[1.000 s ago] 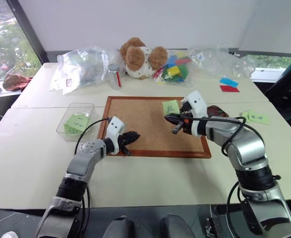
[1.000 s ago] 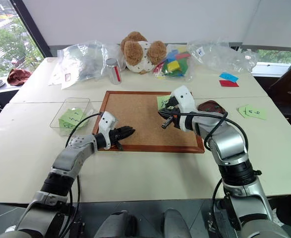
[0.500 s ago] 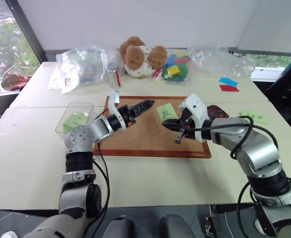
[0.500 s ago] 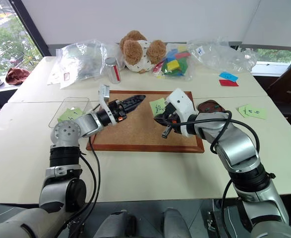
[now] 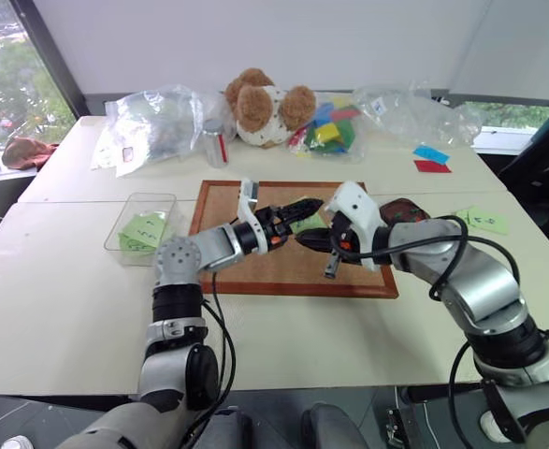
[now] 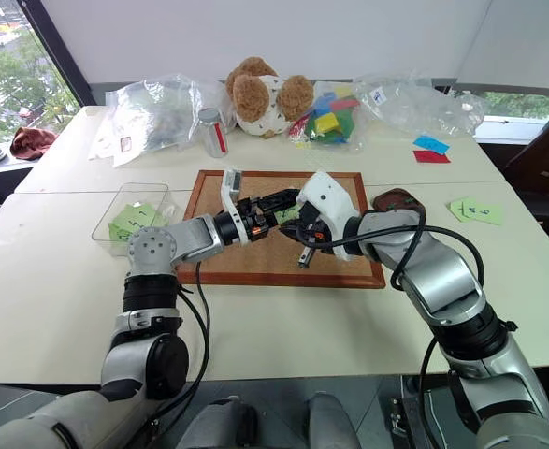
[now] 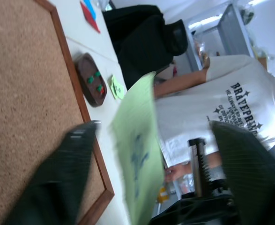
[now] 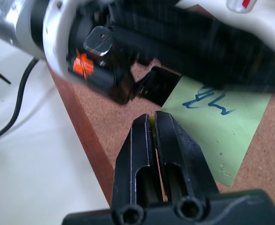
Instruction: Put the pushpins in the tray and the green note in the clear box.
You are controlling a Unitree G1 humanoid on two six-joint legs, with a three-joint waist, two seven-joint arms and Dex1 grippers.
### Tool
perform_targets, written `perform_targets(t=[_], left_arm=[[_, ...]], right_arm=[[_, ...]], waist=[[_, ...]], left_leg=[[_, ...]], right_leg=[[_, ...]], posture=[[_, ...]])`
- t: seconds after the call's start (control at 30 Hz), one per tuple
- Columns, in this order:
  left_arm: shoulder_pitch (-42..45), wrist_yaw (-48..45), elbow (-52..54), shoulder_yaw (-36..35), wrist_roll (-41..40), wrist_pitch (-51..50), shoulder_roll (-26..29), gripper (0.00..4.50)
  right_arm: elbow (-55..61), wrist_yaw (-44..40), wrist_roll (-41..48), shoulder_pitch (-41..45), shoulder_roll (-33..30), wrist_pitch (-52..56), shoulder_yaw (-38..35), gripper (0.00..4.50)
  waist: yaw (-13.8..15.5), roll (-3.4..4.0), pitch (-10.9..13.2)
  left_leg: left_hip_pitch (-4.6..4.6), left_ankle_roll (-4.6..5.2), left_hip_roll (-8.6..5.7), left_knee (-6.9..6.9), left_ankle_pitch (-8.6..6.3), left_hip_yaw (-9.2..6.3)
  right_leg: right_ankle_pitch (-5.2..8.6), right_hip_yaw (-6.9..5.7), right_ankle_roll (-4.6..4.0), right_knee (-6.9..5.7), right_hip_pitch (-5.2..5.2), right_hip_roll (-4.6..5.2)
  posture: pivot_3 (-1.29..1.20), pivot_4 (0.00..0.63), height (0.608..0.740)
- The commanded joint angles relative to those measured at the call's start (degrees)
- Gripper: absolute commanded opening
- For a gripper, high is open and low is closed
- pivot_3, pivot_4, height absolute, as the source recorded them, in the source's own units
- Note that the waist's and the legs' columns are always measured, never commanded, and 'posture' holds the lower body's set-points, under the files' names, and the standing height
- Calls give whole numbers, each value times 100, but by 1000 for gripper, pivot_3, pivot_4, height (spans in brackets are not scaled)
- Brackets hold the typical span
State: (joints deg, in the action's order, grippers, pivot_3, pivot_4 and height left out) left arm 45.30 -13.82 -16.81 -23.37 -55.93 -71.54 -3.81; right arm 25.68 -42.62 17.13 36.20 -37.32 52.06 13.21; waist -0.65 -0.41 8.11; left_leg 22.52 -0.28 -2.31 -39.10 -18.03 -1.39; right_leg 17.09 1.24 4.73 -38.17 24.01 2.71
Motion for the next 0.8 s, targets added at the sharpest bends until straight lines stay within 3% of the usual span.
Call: perform_targets(t=[0.03, 0.13, 0.17, 0.8], left_arm=[[-29, 208, 153, -108, -290, -125, -111, 1590], [-154, 383, 287, -152, -425, -172, -209, 108], [-184, 443, 318, -174, -472, -168, -240, 41], [-417, 637, 118, -269, -544, 524, -105, 41]], right_arm=[[182, 27, 27, 121, 46, -57, -49, 0], [205, 40, 48, 129, 54, -19, -81, 0], [211, 40, 61, 133, 53, -5, -95, 0], [84, 391, 845, 614, -64, 932, -1209, 0]], waist=[[3, 0, 0], [3, 0, 0], [3, 0, 0], [6, 0, 0]], left_leg=[[0, 0, 0, 0, 0, 0], [0, 0, 0, 0, 0, 0], [1, 0, 0, 0, 0, 0], [1, 0, 0, 1, 0, 0]], right_leg=[[0, 1, 0, 0, 0, 0], [0, 1, 0, 0, 0, 0], [0, 1, 0, 0, 0, 0], [0, 1, 0, 1, 0, 0]], posture=[[0, 150, 740], [0, 150, 740], [0, 150, 740], [0, 150, 740]])
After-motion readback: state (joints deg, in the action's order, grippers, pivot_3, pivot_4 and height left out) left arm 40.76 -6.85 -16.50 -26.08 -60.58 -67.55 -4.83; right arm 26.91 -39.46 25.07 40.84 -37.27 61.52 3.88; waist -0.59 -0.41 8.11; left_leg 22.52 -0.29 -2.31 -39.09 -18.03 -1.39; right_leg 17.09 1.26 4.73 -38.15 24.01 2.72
